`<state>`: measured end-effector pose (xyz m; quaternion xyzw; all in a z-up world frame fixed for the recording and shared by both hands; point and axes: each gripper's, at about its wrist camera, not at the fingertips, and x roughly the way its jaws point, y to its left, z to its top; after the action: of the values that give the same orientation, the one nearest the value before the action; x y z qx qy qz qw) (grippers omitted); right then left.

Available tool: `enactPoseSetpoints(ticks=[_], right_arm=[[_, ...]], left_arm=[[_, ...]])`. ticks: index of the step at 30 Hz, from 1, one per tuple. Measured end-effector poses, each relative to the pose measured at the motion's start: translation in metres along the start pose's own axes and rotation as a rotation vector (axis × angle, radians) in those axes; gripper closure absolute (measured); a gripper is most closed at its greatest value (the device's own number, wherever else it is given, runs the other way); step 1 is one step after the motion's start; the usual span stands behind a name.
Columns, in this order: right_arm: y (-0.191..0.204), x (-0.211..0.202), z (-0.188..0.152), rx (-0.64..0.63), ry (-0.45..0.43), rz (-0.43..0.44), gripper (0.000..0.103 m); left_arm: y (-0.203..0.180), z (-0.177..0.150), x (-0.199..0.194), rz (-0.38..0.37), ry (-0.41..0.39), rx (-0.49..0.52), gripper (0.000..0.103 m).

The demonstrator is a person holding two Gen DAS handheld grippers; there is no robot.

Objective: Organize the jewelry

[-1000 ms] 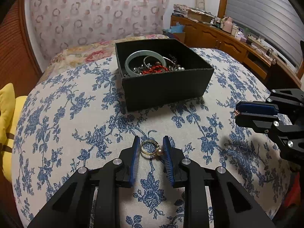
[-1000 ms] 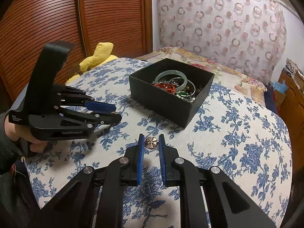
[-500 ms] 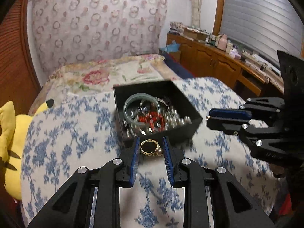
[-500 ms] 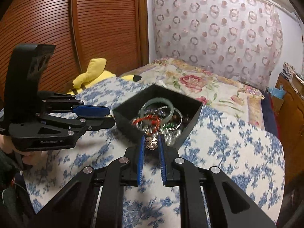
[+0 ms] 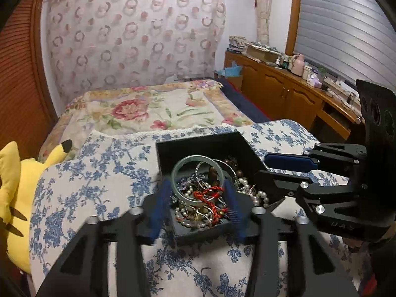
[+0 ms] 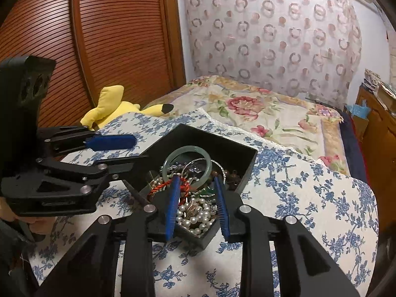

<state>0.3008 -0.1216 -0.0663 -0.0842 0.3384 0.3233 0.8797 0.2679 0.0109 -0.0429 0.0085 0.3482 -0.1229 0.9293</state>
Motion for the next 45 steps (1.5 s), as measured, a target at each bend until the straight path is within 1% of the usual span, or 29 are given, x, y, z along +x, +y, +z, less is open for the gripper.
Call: enactPoseSetpoints(ticks=[2,3,4,5,6,7,8,9,11,12,15,16,17,18,21,23,27,29,36,40,45], right_arm=[[-0.002,-0.003,0.000,0.007,-0.007,-0.011,0.072],[-0.002,-0.006,-0.001,0.013,-0.012,-0.020,0.072],[-0.002,-0.010,-0.002,0.018,-0.019,-0.023,0.072],[-0.002,-0.015,-0.003,0.024,-0.027,-0.028,0.072],[0.000,-0.023,-0.005,0.033,-0.042,-0.041,0.068],[0.001,-0.030,-0.008,0.042,-0.059,-0.052,0.057],[0.004,-0.042,-0.012,0.051,-0.086,-0.064,0.053],[0.006,-0.050,-0.015,0.056,-0.102,-0.073,0.047],[0.010,-0.065,-0.021,0.067,-0.126,-0.089,0.045],[0.013,-0.075,-0.026,0.080,-0.141,-0.097,0.043],[0.020,-0.100,-0.038,0.106,-0.186,-0.116,0.030],[0.023,-0.109,-0.042,0.113,-0.202,-0.123,0.021],[0.026,-0.117,-0.046,0.118,-0.221,-0.131,0.017],[0.028,-0.125,-0.048,0.123,-0.235,-0.142,0.011],[0.036,-0.147,-0.058,0.135,-0.275,-0.174,0.002],[0.040,-0.157,-0.062,0.142,-0.284,-0.189,0.002],[0.050,-0.174,-0.073,0.150,-0.304,-0.254,0.002],[0.051,-0.181,-0.078,0.160,-0.315,-0.267,0.002],[0.057,-0.195,-0.091,0.186,-0.323,-0.275,0.002],[0.058,-0.192,-0.096,0.198,-0.315,-0.280,0.002],[0.058,-0.188,-0.097,0.202,-0.308,-0.285,0.002]], left_arm=[[-0.001,-0.001,-0.003,0.005,-0.007,-0.002,0.053],[-0.001,-0.003,-0.005,0.010,-0.009,-0.007,0.047],[-0.001,-0.004,-0.009,0.021,-0.014,-0.009,0.044],[-0.002,-0.006,-0.013,0.034,-0.023,-0.007,0.036],[-0.003,-0.008,-0.020,0.048,-0.035,-0.006,0.029],[-0.005,-0.011,-0.026,0.056,-0.047,-0.007,0.028],[-0.006,-0.012,-0.030,0.060,-0.053,-0.007,0.027],[-0.008,-0.015,-0.037,0.072,-0.059,-0.008,0.017],[-0.011,-0.021,-0.050,0.102,-0.083,-0.009,0.008],[-0.015,-0.024,-0.060,0.121,-0.101,-0.007,0.008],[-0.019,-0.034,-0.081,0.135,-0.121,-0.014,0.008],[-0.021,-0.037,-0.089,0.141,-0.131,-0.017,0.008],[-0.023,-0.041,-0.096,0.144,-0.139,-0.019,0.008],[-0.026,-0.045,-0.104,0.149,-0.148,-0.018,0.008],[-0.034,-0.053,-0.124,0.179,-0.169,-0.006,0.008],[-0.038,-0.056,-0.134,0.187,-0.180,-0.007,0.008],[-0.044,-0.065,-0.154,0.186,-0.202,-0.029,0.008],[-0.046,-0.071,-0.162,0.189,-0.213,-0.040,0.008],[-0.049,-0.085,-0.173,0.192,-0.213,-0.063,0.008],[-0.047,-0.087,-0.174,0.205,-0.213,-0.067,0.008],[-0.048,-0.089,-0.175,0.193,-0.220,-0.074,0.008]])
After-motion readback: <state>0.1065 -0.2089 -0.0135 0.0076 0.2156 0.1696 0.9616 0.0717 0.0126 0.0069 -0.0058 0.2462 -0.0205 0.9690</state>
